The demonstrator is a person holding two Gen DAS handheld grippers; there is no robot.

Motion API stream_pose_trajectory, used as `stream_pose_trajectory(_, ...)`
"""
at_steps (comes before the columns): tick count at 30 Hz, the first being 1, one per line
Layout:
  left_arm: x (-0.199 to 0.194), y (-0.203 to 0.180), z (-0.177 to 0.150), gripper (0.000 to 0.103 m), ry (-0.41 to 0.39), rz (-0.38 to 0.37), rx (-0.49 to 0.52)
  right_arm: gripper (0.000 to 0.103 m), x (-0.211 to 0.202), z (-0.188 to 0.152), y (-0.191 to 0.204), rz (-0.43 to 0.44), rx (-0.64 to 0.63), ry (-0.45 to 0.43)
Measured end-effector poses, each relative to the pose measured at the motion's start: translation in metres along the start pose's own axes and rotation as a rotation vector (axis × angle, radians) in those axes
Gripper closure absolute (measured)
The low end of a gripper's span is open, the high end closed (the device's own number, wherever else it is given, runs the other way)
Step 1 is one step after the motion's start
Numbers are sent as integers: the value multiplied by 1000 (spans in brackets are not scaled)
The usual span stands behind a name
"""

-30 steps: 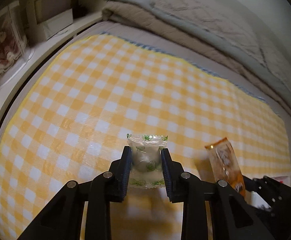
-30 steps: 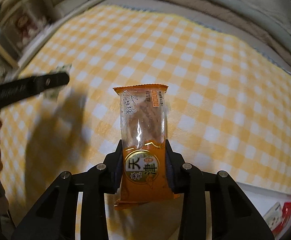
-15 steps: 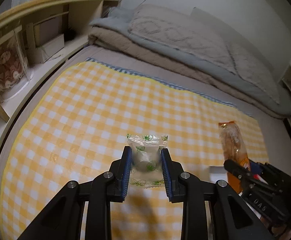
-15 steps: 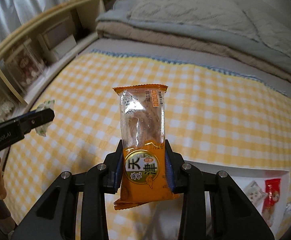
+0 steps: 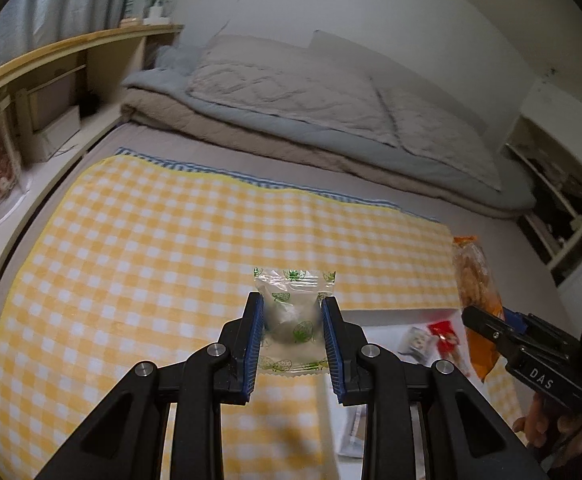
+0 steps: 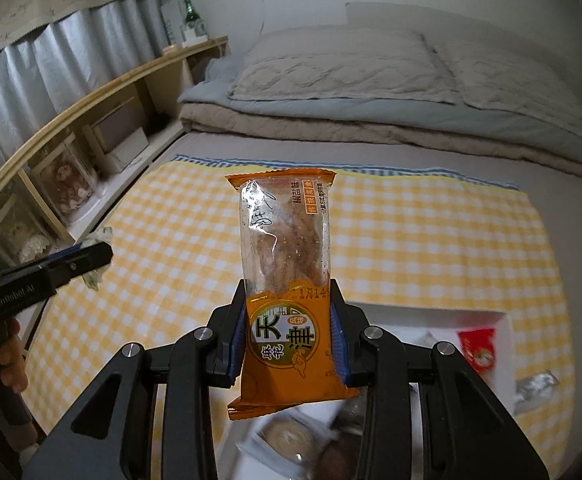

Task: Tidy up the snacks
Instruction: 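Lift both held snacks and carry them over the white tray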

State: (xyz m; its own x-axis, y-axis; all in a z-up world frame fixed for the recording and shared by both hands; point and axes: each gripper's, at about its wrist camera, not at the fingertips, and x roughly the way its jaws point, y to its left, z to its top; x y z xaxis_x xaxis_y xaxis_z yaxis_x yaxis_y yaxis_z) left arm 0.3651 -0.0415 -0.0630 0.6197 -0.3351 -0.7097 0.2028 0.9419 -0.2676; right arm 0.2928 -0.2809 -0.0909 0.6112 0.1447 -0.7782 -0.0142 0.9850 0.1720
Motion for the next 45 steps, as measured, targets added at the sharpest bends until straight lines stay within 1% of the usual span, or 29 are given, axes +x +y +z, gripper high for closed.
stream_pose_trajectory(6, 2, -24, -10, 75, 23, -56, 36, 68, -29, -20, -38, -56, 48, -12)
stream_pose_trajectory(9, 16, -39, -14, 75, 60, -82, 56, 68, -35, -30, -58, -89, 76, -2)
stream_pose_trajectory(11, 29, -48, -14, 75, 79, -86, 73, 68, -35, -36, -70, -112, 93, 15)
stream_pose_trajectory(14, 47, -60, -13, 75, 109, -92, 88, 68, -28, -47, -88, -157, 108, 60)
stream_pose_trajectory(20, 93, -81, -7, 75, 167, -107, 98, 68, 2, -70, -125, -259, 143, 199)
stream_pose_trajectory(25, 133, -95, -8, 75, 215, -112, 103, 68, 33, -87, -148, -310, 159, 309)
stream_pose_trajectory(28, 150, -98, -7, 75, 233, -110, 107, 68, 52, -93, -153, -336, 144, 378)
stream_pose_trajectory(30, 159, -98, -4, 75, 244, -114, 105, 68, 68, -99, -155, -349, 134, 464)
stream_pose_trajectory(31, 162, -99, -3, 75, 247, -117, 103, 68, 74, -104, -156, -344, 131, 501)
stream_pose_trajectory(33, 169, -99, 1, 75, 250, -123, 95, 68, 84, -109, -155, -336, 114, 548)
stream_pose_trajectory(35, 173, -97, 4, 75, 252, -124, 88, 68, 89, -108, -151, -354, 77, 552)
stream_pose_trajectory(38, 178, -94, 2, 75, 260, -119, 83, 68, 100, -103, -150, -364, 89, 545)
stream_pose_trajectory(41, 188, -91, 0, 75, 282, -120, 81, 68, 118, -98, -145, -388, 60, 546)
stream_pose_trajectory(45, 200, -88, -1, 75, 315, -137, 86, 68, 138, -93, -126, -344, 20, 550)
